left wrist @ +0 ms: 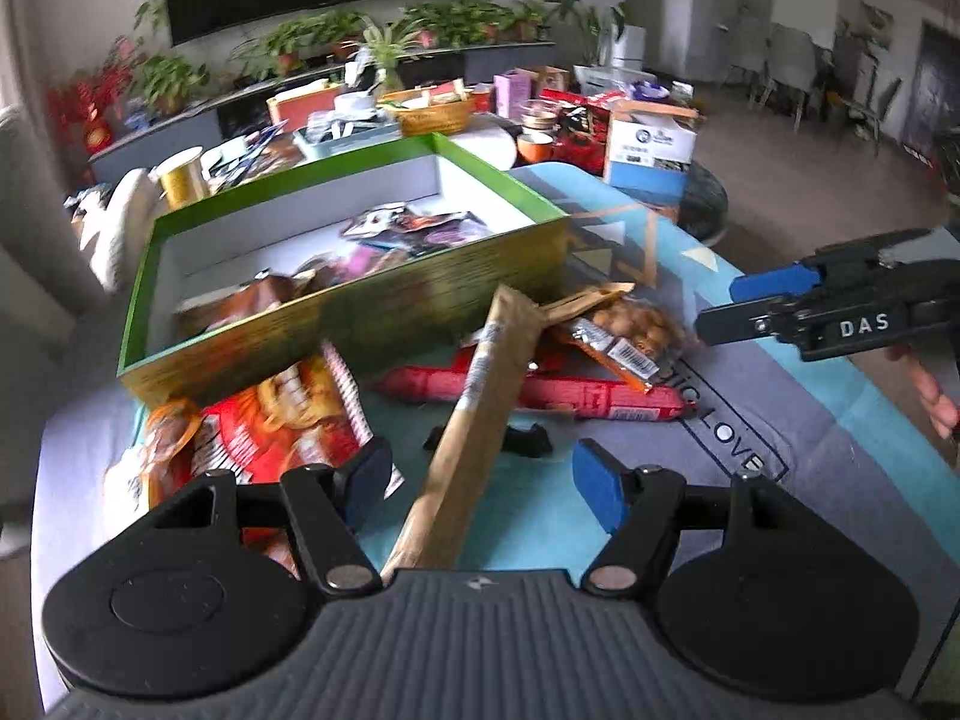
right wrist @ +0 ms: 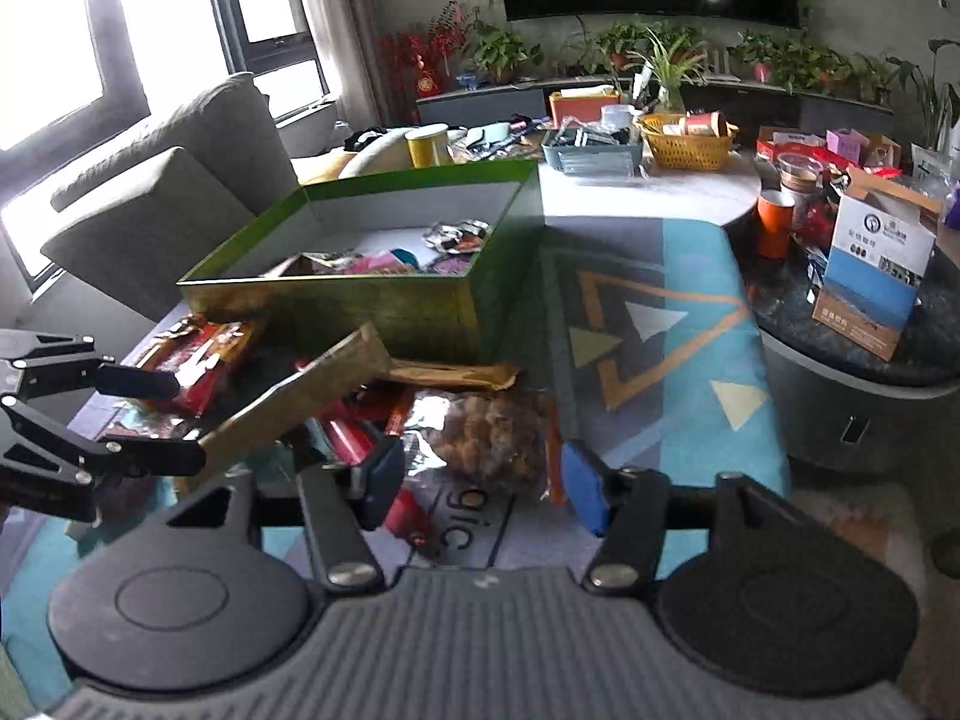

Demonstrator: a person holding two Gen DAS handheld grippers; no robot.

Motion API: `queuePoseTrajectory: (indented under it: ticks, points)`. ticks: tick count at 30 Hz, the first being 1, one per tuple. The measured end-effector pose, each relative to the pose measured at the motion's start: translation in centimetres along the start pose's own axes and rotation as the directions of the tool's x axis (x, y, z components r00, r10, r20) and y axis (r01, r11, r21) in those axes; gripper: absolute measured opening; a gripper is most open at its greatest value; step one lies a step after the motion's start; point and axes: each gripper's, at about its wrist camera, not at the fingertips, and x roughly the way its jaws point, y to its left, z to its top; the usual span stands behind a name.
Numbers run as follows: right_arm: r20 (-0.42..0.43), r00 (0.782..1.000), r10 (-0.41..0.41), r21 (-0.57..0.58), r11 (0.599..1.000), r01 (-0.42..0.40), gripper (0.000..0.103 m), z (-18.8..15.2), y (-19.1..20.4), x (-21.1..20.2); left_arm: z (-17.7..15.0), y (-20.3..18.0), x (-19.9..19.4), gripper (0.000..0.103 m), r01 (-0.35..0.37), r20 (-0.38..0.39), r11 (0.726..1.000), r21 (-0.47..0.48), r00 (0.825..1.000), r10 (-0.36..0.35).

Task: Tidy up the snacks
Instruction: 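Grasp a long tan stick packet with the left gripper while the right grasps a clear bag of round snacks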

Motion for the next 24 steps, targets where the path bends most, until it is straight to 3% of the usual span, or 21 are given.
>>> queuePoseTrajectory:
  ticks: [5, 11, 17, 19, 23, 24]
  points:
    - [-0.003, 1.000, 0.002, 0.029, 1.000, -0.002, 0.039, 0.0, -0.6, 1.5, 1.0, -0.8, 2.2, 0.064, -0.024, -0.015, 0.999, 0.044, 1.000, 0.025]
    - [-0.022, 0.999, 0.030, 0.104, 0.994, -0.028, 0.045, 0.4, -1.1, 3.7, 1.8, -0.4, 4.4, 0.064, -0.037, -0.054, 0.999, 0.029, 0.998, 0.038]
    - [-0.050, 0.998, 0.046, 0.140, 0.989, -0.039, 0.046, 0.6, -1.0, 5.6, 1.5, 0.6, 5.4, 0.063, 0.002, -0.082, 1.000, -0.004, 0.997, -0.003]
    - [-0.064, 0.998, 0.027, 0.083, 0.996, -0.022, 0.046, 0.7, -0.3, 5.9, 1.3, 0.7, 5.7, 0.053, 0.027, -0.096, 1.000, -0.011, 0.995, -0.028]
    - [-0.067, 0.998, -0.007, -0.004, 1.000, 0.007, 0.045, 1.0, 0.8, 5.6, 1.0, 0.5, 5.5, 0.048, 0.032, -0.084, 0.999, -0.007, 0.996, -0.032]
    - [-0.062, 0.998, -0.011, -0.017, 1.000, 0.010, 0.044, 1.1, 1.1, 5.2, 1.0, 0.4, 5.3, 0.023, 0.041, -0.073, 0.999, -0.001, 0.996, -0.041]
